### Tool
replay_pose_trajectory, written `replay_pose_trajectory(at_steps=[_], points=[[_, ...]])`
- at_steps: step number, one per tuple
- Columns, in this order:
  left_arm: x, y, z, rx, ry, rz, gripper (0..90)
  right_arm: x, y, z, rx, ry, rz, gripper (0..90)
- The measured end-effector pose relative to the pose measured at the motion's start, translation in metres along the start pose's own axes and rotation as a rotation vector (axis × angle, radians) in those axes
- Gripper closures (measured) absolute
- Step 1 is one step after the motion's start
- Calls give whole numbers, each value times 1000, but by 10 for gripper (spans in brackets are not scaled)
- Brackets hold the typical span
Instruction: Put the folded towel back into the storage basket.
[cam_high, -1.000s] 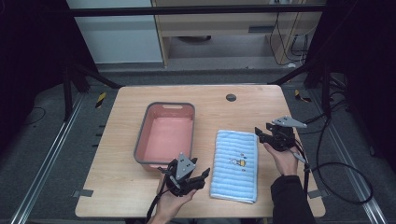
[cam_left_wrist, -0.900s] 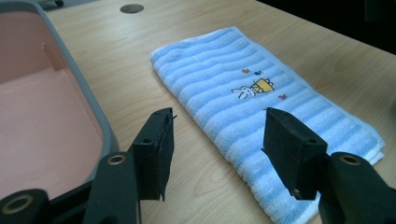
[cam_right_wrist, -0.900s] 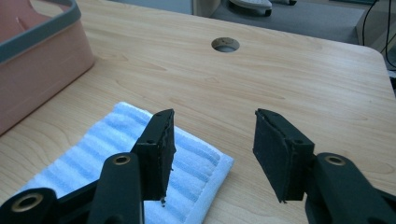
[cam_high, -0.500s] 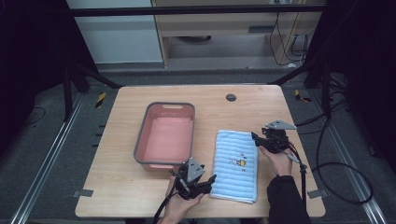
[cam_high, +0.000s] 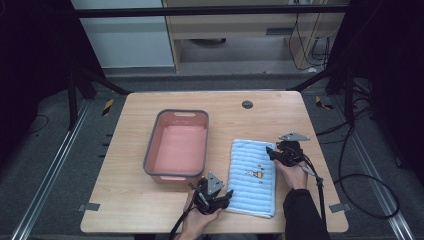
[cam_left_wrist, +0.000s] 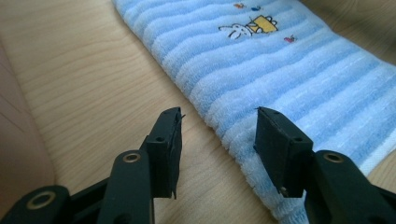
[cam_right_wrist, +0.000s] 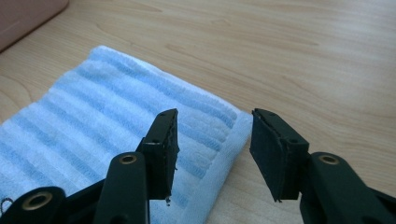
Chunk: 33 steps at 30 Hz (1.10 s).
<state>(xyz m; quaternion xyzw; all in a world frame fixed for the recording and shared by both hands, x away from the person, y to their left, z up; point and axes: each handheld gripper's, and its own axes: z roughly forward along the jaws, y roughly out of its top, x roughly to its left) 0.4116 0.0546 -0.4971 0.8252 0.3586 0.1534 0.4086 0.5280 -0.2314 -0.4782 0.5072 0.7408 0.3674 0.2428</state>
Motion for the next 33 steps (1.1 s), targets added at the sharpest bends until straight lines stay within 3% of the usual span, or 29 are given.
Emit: replay_pose_trajectory(at_steps=[15, 19, 20, 26, 33], points=[[-3, -4, 8, 39, -28, -29, 592, 2, -10, 17, 81, 18, 12, 565], [-5, -2, 9, 51, -40, -36, 652, 2, -12, 19, 91, 29, 15, 608], [-6, -1, 9, 55, -43, -38, 709, 2, -13, 20, 86, 38, 24, 651], [-11, 1, 9, 68, -32, -41, 821, 2, -15, 19, 86, 77, 63, 773], [-11, 1, 9, 56, -27, -53, 866, 1, -14, 18, 85, 99, 89, 819]])
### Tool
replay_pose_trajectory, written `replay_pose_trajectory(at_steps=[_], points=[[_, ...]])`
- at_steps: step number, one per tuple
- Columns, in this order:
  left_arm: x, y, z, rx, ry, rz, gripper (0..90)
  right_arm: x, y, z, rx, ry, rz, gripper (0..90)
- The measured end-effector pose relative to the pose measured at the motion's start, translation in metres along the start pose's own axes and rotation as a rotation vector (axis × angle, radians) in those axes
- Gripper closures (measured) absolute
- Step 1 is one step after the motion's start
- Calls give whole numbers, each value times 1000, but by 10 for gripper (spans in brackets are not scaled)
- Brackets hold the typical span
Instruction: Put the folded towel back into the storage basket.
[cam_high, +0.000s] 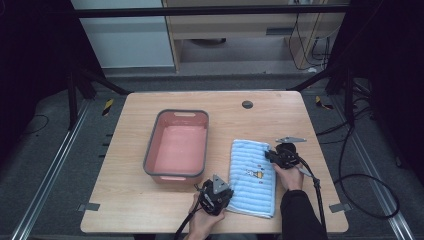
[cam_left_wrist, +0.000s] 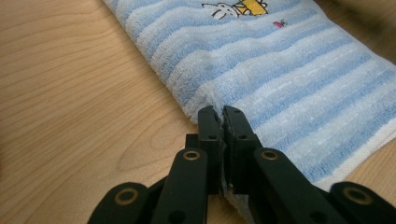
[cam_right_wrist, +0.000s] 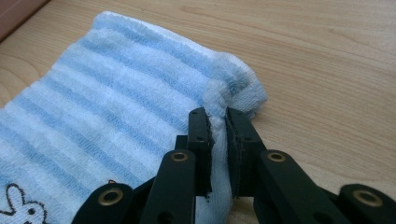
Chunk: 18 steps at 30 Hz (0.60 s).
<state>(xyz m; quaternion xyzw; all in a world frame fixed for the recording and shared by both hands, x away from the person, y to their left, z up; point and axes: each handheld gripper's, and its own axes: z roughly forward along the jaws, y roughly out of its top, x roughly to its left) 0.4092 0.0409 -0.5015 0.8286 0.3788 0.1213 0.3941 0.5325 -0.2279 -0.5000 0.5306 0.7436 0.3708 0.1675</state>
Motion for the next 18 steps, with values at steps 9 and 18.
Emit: replay_pose_trajectory(at_steps=[9, 18], points=[[3, 7, -14, -57, -35, 3, 871, 1, 7, -18, -75, 45, 7, 824], [2, 25, -41, -122, -53, 39, 872, 13, 21, -46, -182, 64, -36, 825]])
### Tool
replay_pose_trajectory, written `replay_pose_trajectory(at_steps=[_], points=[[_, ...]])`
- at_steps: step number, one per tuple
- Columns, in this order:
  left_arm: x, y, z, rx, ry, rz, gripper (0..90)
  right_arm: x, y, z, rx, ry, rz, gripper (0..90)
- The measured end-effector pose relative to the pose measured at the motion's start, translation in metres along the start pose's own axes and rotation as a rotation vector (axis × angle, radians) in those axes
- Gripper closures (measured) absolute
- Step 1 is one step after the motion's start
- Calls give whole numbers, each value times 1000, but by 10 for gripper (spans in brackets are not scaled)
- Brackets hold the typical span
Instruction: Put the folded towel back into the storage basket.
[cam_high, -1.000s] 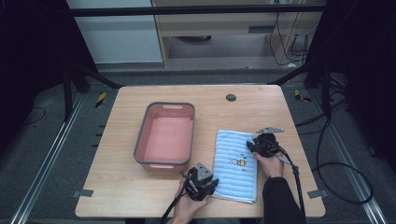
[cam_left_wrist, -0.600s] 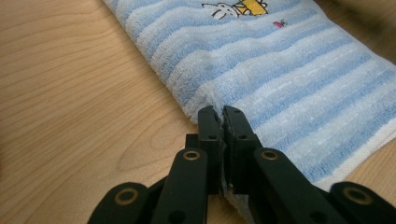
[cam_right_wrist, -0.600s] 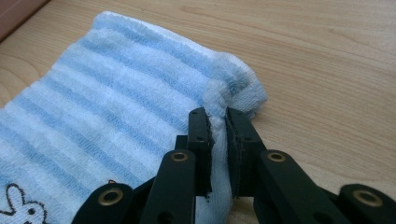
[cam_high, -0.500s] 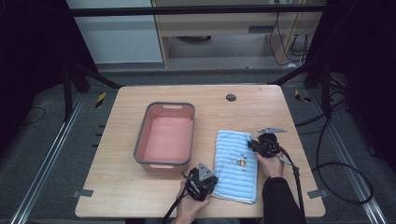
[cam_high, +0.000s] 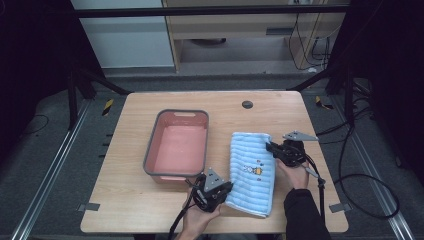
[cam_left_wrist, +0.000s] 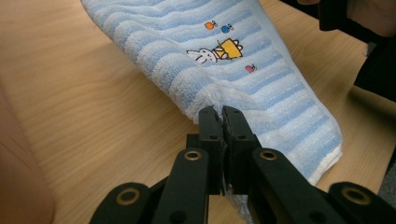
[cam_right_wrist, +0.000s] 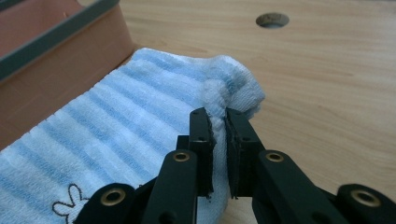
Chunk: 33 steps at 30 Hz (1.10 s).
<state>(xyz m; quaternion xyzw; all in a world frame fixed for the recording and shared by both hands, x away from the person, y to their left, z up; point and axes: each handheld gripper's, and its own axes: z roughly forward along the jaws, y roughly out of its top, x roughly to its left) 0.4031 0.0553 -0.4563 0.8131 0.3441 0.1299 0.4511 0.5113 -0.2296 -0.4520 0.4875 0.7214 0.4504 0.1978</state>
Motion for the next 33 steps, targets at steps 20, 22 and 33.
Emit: replay_pose_trajectory(at_steps=[20, 22, 33], points=[[-5, 29, -29, -61, 6, 74, 872, 11, 29, -36, -134, -5, -34, 825], [-4, 31, -32, -65, 10, 78, 872, 16, 35, -38, -150, -3, -47, 826], [7, 42, -52, -108, 28, 73, 872, 33, 55, -42, -182, -4, -87, 826]])
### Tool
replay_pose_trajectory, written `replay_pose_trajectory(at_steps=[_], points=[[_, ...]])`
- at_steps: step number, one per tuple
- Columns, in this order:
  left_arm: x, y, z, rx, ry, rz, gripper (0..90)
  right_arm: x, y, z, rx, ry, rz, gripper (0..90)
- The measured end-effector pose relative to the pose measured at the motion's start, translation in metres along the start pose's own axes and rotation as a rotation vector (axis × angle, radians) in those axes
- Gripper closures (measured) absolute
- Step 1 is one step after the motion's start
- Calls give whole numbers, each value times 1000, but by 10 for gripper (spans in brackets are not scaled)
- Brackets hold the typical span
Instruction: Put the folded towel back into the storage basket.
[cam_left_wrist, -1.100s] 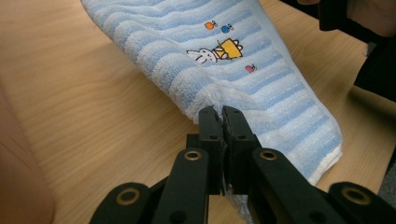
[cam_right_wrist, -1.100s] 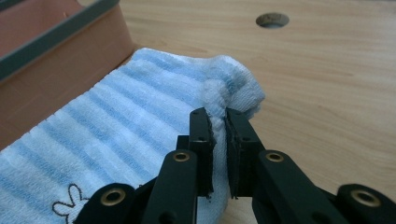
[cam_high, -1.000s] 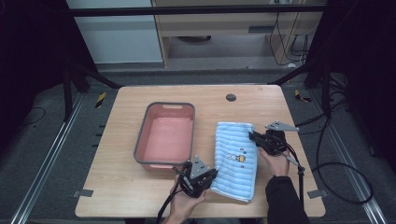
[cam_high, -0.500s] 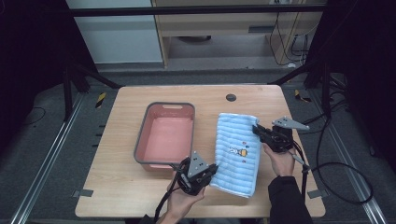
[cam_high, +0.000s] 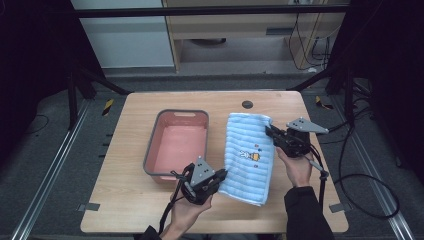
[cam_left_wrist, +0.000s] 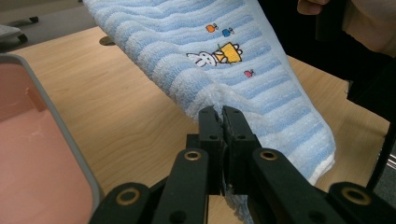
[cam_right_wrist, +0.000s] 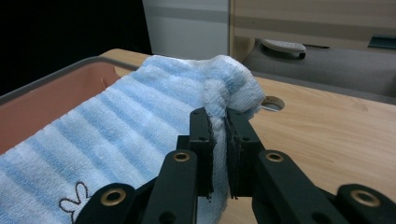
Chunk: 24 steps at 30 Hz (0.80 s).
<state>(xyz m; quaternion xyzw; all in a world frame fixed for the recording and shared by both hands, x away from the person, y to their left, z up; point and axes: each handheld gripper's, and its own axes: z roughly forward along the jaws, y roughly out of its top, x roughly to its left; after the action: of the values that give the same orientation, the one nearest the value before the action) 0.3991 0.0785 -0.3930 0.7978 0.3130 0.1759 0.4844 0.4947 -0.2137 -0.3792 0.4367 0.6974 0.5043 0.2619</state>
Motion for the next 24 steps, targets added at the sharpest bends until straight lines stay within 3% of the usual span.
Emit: replay_pose_trajectory(at_steps=[11, 24], points=[[13, 11, -19, -49, 35, -1, 872, 18, 37, 8, -27, -1, -43, 827], [31, 15, -40, -97, 66, -16, 871, 40, 61, 23, -38, 10, -82, 827]])
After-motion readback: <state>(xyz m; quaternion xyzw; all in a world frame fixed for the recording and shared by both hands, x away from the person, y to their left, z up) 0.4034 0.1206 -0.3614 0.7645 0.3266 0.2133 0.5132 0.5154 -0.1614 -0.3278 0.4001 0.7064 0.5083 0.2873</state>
